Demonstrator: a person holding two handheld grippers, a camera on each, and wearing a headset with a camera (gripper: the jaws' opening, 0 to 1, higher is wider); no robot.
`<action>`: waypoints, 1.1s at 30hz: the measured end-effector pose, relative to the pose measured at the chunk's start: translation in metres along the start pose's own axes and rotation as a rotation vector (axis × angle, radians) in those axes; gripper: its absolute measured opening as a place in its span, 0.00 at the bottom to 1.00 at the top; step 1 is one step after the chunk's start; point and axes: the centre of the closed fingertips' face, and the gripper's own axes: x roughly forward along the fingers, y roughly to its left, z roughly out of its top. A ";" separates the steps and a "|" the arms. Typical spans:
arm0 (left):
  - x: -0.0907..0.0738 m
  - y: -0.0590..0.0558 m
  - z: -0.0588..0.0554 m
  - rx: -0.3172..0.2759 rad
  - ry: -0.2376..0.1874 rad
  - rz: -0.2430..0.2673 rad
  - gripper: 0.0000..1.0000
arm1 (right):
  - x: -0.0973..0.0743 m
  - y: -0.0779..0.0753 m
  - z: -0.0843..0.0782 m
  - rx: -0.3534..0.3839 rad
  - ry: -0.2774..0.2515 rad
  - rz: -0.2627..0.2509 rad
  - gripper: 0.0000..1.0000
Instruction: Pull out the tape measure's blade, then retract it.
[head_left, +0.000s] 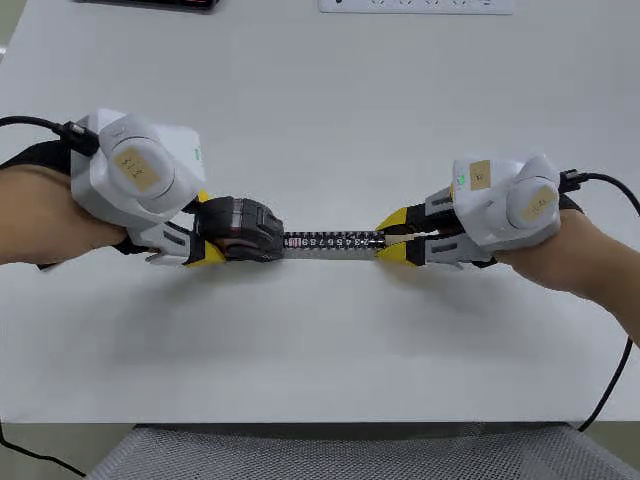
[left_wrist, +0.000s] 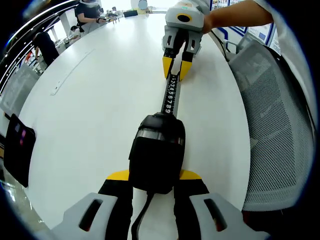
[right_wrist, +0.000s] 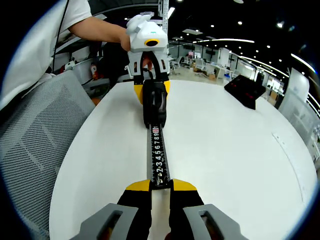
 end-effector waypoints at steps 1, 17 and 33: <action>0.000 0.000 0.000 0.000 -0.001 0.000 0.26 | -0.001 0.000 -0.001 0.000 0.002 -0.001 0.08; 0.000 0.000 0.000 0.001 0.001 -0.001 0.26 | -0.013 -0.003 -0.012 0.007 0.020 -0.012 0.08; 0.000 -0.001 0.001 0.004 -0.002 -0.001 0.26 | -0.025 -0.003 -0.023 0.014 0.043 -0.018 0.08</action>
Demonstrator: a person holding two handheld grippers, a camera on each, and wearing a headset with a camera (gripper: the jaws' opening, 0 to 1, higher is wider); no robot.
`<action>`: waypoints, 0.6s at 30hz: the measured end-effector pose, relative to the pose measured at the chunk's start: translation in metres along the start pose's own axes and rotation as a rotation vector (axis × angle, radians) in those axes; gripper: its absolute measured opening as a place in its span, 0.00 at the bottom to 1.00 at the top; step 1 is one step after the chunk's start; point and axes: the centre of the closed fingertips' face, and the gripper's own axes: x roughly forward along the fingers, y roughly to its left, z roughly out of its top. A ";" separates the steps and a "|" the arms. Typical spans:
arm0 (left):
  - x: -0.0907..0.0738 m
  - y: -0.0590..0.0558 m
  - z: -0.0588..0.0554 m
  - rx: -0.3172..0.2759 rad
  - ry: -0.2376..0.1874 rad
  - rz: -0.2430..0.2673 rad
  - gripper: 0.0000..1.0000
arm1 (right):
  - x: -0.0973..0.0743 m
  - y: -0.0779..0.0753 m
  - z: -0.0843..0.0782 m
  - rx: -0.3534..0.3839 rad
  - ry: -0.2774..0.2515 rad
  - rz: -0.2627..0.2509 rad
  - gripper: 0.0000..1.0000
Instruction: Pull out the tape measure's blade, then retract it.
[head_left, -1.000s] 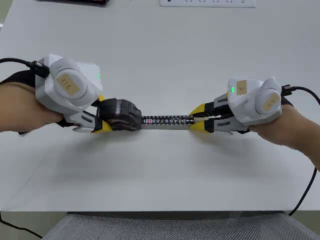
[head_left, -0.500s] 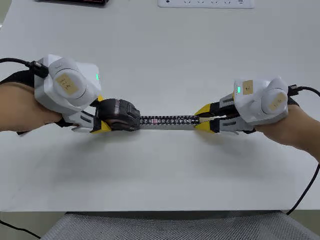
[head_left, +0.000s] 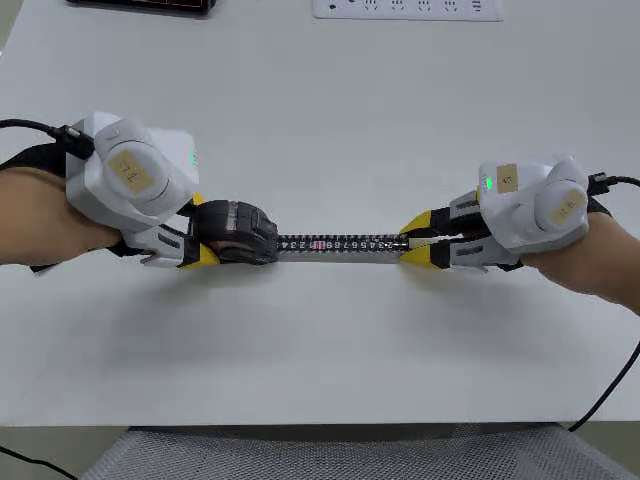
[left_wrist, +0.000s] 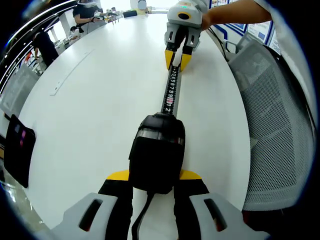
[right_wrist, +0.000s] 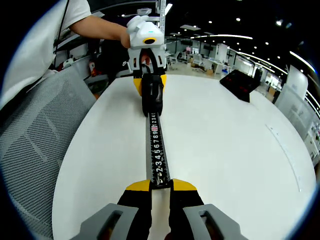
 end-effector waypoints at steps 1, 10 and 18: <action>0.000 0.000 0.000 0.000 0.000 0.000 0.26 | -0.001 0.000 -0.001 0.001 0.001 0.000 0.08; 0.000 0.000 0.000 0.001 -0.003 0.001 0.26 | -0.006 0.000 -0.005 0.002 0.011 -0.004 0.08; 0.000 0.000 0.000 0.002 -0.003 0.001 0.26 | -0.011 -0.001 -0.009 0.002 0.019 -0.008 0.08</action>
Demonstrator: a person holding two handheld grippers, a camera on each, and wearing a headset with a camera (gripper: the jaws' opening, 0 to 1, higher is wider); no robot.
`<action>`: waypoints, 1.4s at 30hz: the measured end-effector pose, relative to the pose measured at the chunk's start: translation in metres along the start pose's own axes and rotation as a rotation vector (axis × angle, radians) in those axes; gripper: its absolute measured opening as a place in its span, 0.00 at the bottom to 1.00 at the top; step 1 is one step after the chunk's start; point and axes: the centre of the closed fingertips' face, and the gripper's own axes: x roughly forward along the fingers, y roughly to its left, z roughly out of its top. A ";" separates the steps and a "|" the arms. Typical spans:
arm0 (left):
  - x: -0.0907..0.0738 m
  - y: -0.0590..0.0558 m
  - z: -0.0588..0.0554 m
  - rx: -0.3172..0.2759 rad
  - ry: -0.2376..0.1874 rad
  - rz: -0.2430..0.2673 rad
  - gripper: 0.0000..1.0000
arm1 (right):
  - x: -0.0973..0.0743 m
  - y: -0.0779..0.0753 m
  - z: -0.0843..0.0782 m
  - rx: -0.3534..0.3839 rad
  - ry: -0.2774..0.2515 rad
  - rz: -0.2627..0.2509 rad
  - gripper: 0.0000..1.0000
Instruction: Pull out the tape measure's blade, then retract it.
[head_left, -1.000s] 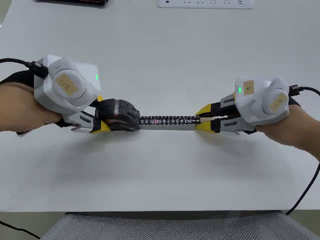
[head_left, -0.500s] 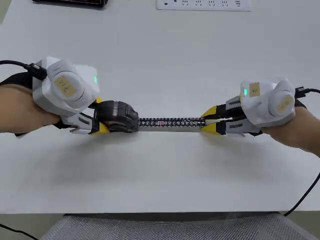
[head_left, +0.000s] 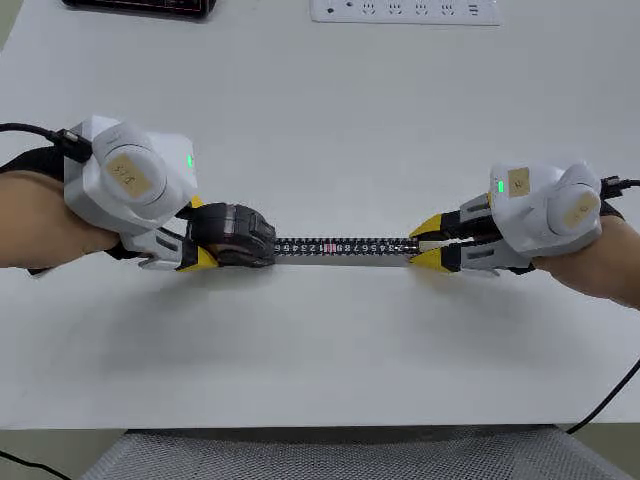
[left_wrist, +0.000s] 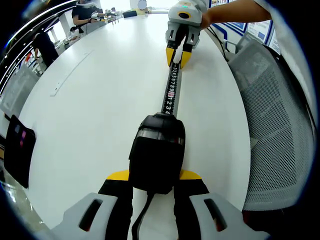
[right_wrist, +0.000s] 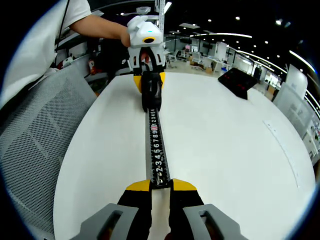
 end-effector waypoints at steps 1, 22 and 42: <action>0.000 0.000 0.000 0.000 0.000 0.000 0.26 | 0.000 0.000 0.000 0.000 0.001 0.000 0.08; 0.000 0.000 -0.001 0.003 -0.001 0.001 0.26 | -0.013 0.000 -0.016 0.009 0.037 -0.003 0.08; 0.000 0.001 0.000 0.001 -0.001 0.000 0.26 | -0.024 -0.001 -0.031 0.015 0.077 0.003 0.08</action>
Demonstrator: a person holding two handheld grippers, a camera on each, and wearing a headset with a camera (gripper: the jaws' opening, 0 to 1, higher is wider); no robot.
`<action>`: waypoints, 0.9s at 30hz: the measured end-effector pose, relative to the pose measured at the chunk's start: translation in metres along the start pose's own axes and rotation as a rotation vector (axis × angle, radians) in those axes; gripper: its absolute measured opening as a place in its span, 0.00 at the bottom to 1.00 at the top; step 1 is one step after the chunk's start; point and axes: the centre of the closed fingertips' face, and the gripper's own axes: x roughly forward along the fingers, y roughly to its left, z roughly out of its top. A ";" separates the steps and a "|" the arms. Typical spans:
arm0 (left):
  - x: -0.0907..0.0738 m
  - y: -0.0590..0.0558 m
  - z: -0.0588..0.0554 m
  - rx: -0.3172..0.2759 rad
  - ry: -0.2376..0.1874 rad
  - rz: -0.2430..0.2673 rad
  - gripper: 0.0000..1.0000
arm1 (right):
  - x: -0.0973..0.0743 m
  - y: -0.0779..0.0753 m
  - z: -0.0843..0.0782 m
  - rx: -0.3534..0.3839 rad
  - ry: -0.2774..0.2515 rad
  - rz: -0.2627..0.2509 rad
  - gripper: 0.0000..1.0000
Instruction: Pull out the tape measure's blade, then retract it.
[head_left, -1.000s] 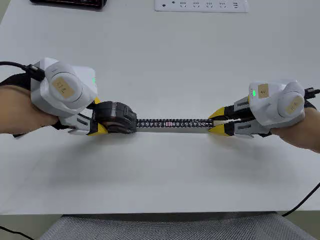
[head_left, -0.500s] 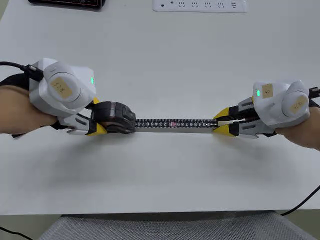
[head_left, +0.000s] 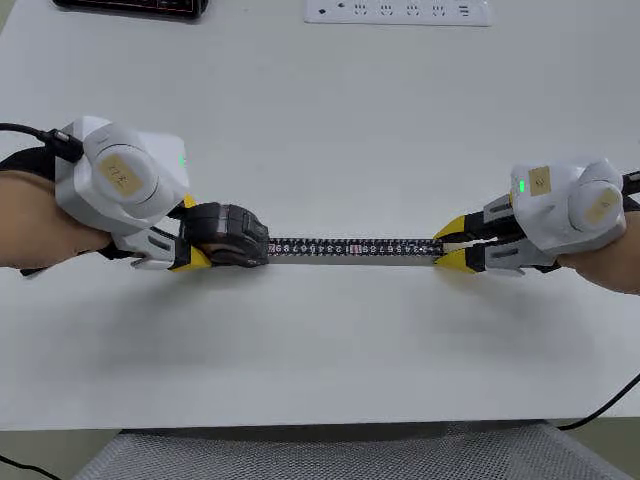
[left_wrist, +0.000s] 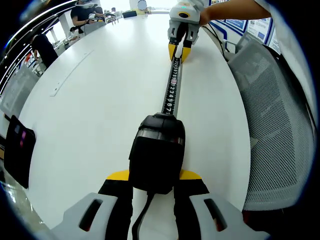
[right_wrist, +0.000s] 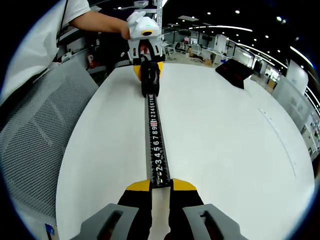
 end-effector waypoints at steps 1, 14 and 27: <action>0.000 0.000 0.000 0.000 0.000 0.000 0.26 | 0.000 0.000 -0.001 -0.001 0.002 0.001 0.08; 0.001 0.000 0.001 0.001 0.002 0.001 0.26 | -0.009 -0.002 -0.011 -0.005 0.026 -0.002 0.08; 0.001 0.001 0.001 0.000 -0.001 0.003 0.26 | -0.021 -0.007 -0.027 0.008 0.065 -0.006 0.08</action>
